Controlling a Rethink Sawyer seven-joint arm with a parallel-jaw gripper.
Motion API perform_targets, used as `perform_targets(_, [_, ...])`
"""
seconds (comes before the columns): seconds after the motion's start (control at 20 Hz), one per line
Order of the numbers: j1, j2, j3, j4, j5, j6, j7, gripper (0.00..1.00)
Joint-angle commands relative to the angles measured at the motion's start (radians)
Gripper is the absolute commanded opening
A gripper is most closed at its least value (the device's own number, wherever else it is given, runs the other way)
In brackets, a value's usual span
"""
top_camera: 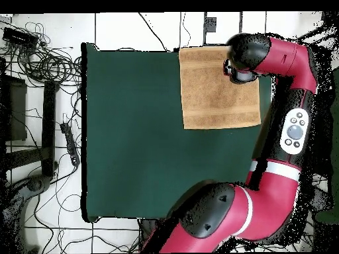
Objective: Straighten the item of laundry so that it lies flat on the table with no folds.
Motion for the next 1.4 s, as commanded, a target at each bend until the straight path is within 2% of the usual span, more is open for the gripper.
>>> perform_targets(0.05, [0.009, 0.072, 0.122, 0.111, 0.062, -0.09, -0.3, 1.0])
perform_targets(0.2, [0.029, 0.115, 0.122, 0.045, 0.049, -0.016, -0.282, 1.0])
perform_targets(0.35, [0.031, 0.139, 0.115, 0.047, 0.062, -0.002, -0.22, 1.0])
perform_targets(0.55, [0.044, 0.166, 0.105, 0.025, 0.047, 0.056, -0.23, 1.0])
perform_targets(0.65, [0.044, 0.179, 0.1, 0.025, 0.043, 0.038, -0.235, 1.0])
perform_targets(1.1, [0.025, 0.192, 0.033, 0.113, 0.074, -0.081, -0.126, 1.0])
perform_targets(1.4, [0.018, 0.187, 0.0, 0.17, 0.095, -0.066, -0.094, 1.0])
